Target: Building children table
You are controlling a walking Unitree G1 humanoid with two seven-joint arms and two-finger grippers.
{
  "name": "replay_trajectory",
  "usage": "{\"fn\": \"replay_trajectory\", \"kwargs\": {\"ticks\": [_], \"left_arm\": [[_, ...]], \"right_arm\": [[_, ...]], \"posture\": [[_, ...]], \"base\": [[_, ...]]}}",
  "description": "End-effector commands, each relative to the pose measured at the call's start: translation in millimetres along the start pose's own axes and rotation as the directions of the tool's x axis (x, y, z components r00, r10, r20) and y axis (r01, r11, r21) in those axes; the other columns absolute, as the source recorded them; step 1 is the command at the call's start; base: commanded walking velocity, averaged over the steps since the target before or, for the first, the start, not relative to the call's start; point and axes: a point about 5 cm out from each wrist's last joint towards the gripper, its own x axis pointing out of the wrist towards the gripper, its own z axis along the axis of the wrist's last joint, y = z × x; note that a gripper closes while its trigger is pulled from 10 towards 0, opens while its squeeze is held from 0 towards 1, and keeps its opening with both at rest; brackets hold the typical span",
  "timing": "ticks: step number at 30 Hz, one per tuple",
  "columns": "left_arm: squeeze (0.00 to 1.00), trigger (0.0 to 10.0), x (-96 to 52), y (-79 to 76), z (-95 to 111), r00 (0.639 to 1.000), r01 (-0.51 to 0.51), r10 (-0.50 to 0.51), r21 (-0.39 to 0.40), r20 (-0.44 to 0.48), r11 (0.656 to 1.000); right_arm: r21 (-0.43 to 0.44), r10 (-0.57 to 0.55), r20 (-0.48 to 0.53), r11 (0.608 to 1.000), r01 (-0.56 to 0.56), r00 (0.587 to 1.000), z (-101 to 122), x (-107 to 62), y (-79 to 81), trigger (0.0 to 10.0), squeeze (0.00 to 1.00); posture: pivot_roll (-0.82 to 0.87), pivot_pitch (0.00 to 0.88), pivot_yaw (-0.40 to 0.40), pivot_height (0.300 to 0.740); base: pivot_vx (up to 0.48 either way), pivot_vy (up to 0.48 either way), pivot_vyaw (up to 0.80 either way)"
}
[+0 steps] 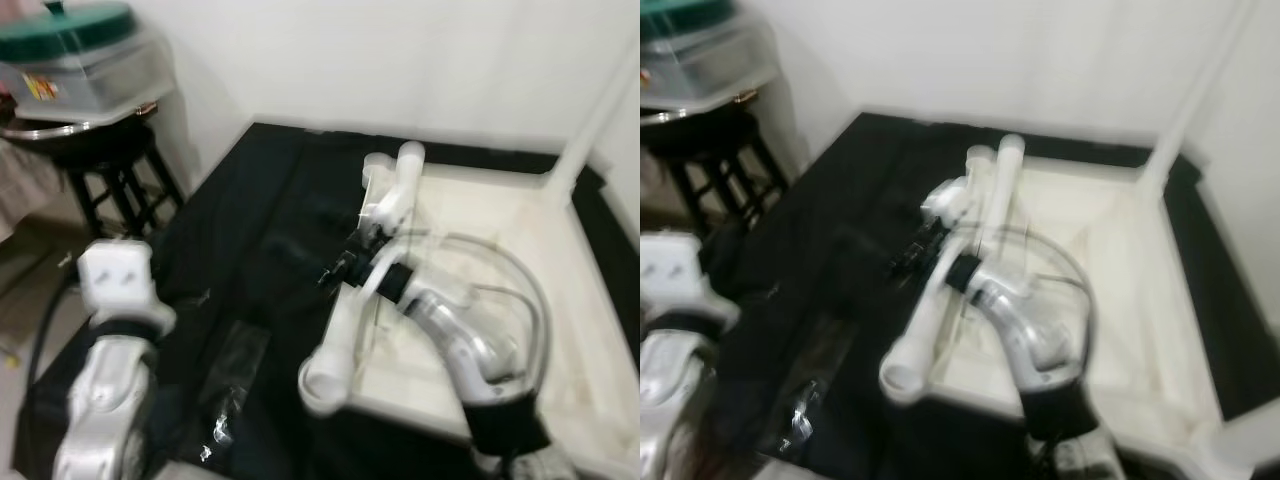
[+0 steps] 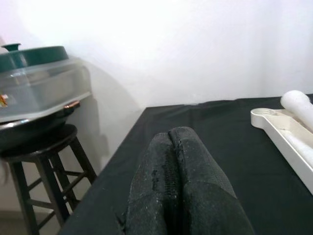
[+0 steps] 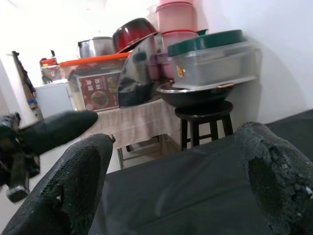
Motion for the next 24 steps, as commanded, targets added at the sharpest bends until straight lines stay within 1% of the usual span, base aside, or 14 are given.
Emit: {"fn": "replay_trajectory", "kwargs": {"ticks": [1, 5, 9, 14, 15, 24], "left_arm": [[0.00, 10.0, -2.5, 4.6, -4.6, 0.999, -0.019, 0.020, 0.016, -0.026, 1.000], [0.00, 10.0, -2.2, 3.6, -6.5, 0.999, -0.012, 0.012, 0.008, -0.042, 1.000], [0.00, 10.0, -2.2, 1.4, -9.5, 0.998, 0.009, -0.008, 0.009, -0.064, 1.000], [0.00, 10.0, -2.6, -1.0, -9.5, 0.998, 0.018, -0.018, 0.007, -0.059, 1.000], [0.00, 10.0, -3.1, -1.6, -9.0, 0.998, 0.021, -0.021, 0.009, -0.053, 1.000], [0.00, 10.0, -5.1, -5.4, -7.9, 0.997, 0.054, -0.054, 0.009, -0.048, 0.998]], "right_arm": [[0.001, 0.031, -0.001, 1.000, -0.031, 1.000, -3.2, 5.0, 7.6, 10.0, 0.00], [-0.008, 0.034, -0.011, 0.999, -0.034, 0.999, -5.7, 4.9, 9.2, 10.0, 0.00], [-0.012, 0.033, -0.018, 0.999, -0.033, 0.999, -7.7, 4.9, 9.4, 10.0, 0.00], [-0.014, 0.032, -0.021, 0.999, -0.032, 0.999, -8.5, 4.8, 9.4, 10.0, 0.00], [-0.012, 0.030, -0.022, 0.999, -0.030, 0.999, -8.9, 4.9, 9.3, 10.0, 0.00], [-0.002, 0.031, -0.023, 1.000, -0.031, 0.999, -9.6, 4.6, 9.2, 10.0, 0.00]], "posture": [[-0.02, 0.050, 0.014, 0.740], [-0.02, 0.050, 0.014, 0.740], [-0.02, 0.049, 0.011, 0.740], [-0.02, 0.049, 0.011, 0.740], [-0.02, 0.049, 0.011, 0.740], [-0.02, 0.058, 0.011, 0.740]], "base": [[0.000, 0.000, 0.00], [0.000, 0.000, 0.00], [0.000, 0.457, 0.00], [0.000, 0.480, 0.00], [0.000, 0.000, 0.00], [0.000, 0.000, -0.80]]}}
